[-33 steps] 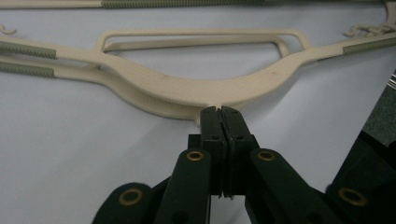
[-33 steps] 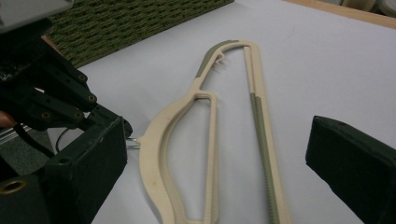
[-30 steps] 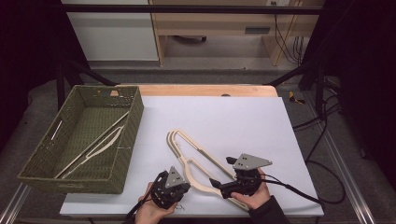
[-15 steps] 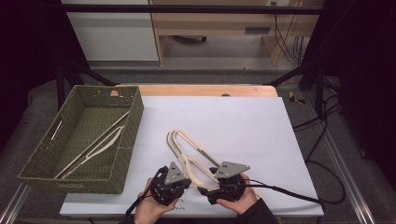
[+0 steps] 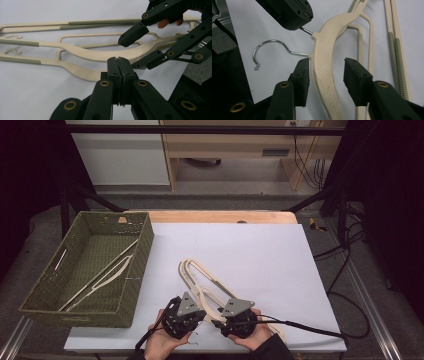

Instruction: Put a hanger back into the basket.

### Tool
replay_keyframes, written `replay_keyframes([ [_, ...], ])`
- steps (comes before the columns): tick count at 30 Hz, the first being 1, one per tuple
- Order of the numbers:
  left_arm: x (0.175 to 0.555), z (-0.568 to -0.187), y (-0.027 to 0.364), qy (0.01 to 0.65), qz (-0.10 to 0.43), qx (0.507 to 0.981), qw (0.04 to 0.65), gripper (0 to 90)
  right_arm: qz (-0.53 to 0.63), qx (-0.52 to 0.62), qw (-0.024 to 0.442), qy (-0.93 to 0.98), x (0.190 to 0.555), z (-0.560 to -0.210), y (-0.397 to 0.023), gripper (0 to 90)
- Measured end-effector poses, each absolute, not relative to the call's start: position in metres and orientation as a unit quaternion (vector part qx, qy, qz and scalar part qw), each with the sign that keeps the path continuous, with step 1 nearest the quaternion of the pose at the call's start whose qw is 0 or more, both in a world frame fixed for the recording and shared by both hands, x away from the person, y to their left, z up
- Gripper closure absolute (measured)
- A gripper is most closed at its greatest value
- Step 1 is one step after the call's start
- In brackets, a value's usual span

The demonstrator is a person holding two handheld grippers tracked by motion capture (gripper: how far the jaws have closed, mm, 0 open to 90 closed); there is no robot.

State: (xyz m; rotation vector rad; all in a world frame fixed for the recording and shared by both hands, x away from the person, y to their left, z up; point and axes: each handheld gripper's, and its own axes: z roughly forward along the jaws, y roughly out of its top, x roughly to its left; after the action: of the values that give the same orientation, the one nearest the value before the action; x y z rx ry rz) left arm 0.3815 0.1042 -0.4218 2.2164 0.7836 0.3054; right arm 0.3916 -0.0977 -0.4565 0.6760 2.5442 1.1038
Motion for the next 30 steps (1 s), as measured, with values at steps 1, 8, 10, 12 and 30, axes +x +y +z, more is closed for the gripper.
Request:
replay_keyframes([
  [1,0.381,-0.422,0.104,0.306,0.118,0.866,0.376,88.9,0.380,0.231,0.145,0.884,0.391,-0.457,-0.097,62.0],
  [8,0.382,-0.422,0.105,0.302,0.119,0.865,0.382,88.7,0.375,0.210,0.145,0.891,0.391,-0.457,-0.096,73.4],
  [10,0.382,-0.421,0.106,0.298,0.116,0.866,0.385,88.3,0.378,0.207,0.144,0.891,0.391,-0.457,-0.097,73.8],
  [12,0.382,-0.419,0.110,0.299,0.108,0.863,0.393,87.5,0.383,0.201,0.145,0.890,0.391,-0.456,-0.097,74.2],
  [30,0.391,-0.386,0.179,0.308,0.164,0.785,0.512,31.1,0.396,0.212,0.175,0.876,0.391,-0.433,-0.116,77.2],
])
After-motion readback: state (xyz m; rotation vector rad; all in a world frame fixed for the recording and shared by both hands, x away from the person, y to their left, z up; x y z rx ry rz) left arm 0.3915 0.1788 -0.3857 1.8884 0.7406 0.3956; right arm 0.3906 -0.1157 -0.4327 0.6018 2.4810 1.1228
